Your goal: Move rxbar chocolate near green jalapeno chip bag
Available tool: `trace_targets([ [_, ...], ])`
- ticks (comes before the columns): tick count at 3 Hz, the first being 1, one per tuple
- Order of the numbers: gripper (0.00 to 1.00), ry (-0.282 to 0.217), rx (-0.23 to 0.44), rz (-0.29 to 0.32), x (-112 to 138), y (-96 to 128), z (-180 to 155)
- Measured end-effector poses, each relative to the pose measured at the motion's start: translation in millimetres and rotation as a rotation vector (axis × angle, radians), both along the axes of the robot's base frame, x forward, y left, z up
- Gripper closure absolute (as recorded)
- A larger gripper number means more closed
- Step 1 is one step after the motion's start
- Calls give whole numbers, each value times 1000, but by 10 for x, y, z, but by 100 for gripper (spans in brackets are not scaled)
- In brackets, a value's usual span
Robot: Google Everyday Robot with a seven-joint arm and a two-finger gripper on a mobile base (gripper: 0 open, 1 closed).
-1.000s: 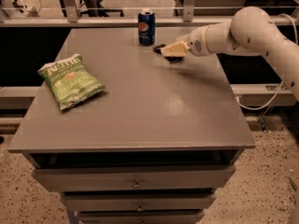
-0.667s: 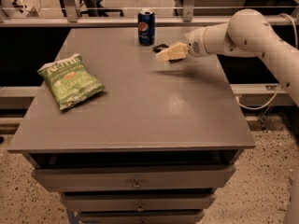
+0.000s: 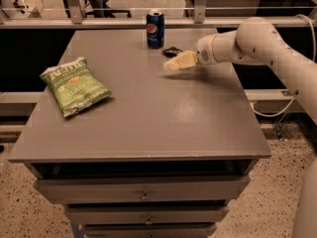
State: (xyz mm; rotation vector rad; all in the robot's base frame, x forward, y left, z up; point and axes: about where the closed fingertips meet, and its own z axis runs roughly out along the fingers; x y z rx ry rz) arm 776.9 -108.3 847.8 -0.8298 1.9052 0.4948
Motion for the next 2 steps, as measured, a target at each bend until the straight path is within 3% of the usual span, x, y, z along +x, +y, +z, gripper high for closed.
trace_targets([
  [1, 16, 3, -1, -6, 18, -2, -84],
  [2, 40, 3, 2, -8, 35, 5, -102],
])
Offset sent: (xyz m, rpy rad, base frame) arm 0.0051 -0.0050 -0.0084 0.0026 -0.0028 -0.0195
